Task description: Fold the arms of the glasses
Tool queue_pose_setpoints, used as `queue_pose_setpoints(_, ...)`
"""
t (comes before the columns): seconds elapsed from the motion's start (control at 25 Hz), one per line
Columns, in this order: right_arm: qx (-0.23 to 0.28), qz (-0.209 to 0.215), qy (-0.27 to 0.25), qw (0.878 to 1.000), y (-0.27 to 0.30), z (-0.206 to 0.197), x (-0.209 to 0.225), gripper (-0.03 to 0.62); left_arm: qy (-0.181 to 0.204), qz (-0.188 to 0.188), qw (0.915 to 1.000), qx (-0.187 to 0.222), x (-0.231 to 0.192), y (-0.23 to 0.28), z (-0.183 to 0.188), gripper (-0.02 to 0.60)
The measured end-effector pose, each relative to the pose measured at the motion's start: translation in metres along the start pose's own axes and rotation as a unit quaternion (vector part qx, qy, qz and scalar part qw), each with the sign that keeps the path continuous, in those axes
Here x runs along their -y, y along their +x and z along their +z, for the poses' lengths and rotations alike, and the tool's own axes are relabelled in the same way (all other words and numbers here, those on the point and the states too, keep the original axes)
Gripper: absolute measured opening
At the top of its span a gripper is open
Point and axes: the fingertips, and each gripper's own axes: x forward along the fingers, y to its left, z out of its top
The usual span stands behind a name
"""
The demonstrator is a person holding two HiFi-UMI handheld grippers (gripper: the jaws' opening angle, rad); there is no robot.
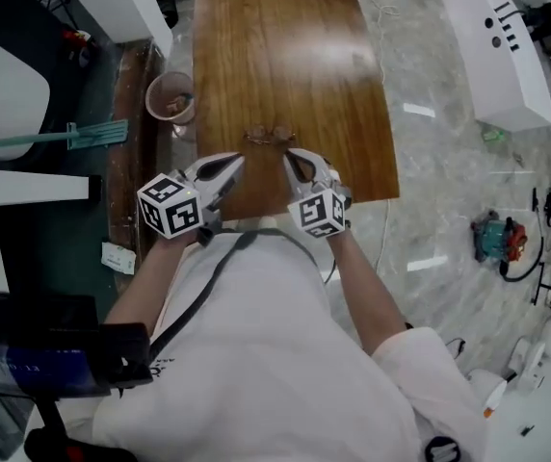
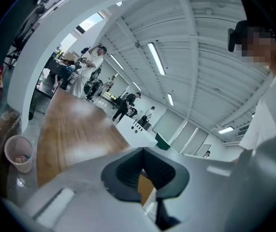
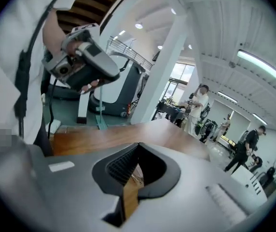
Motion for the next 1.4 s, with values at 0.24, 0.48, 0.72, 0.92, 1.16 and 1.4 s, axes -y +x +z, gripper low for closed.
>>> queue_pose_setpoints(0.24,0.036,-0.046,0.077,0.995,-0.050,0.037,0.001,0.009,0.018,-0.028,0.9994,-0.005,0.027,0.000,0.003,0.006)
queue_pose_setpoints(0.48,0.084,-0.090,0.152,0.981,-0.090,0.070,0.018,0.009,0.053,-0.043,0.9977,-0.004,0.045,0.002,0.010,0.006)
queue_pose_setpoints(0.72,0.122,-0.113,0.229,0.959,-0.116,0.089,0.035,0.009,0.091,-0.044,0.9949,0.002,0.059,0.003,0.024,0.006)
queue_pose_setpoints(0.92,0.132,-0.107,0.240,0.956,-0.116,0.098,0.038,0.009,0.106,-0.040,0.9934,0.015,0.061,-0.003,0.036,0.006)
queue_pose_setpoints(1.16,0.138,-0.099,0.251,0.953,-0.111,0.101,0.038,0.009,0.104,-0.026,0.9939,0.025,0.055,-0.009,0.038,0.006)
queue_pose_setpoints(1.4,0.139,-0.094,0.257,0.952,-0.100,0.101,0.038,0.009,0.103,-0.019,0.9941,0.028,0.044,-0.013,0.041,0.006)
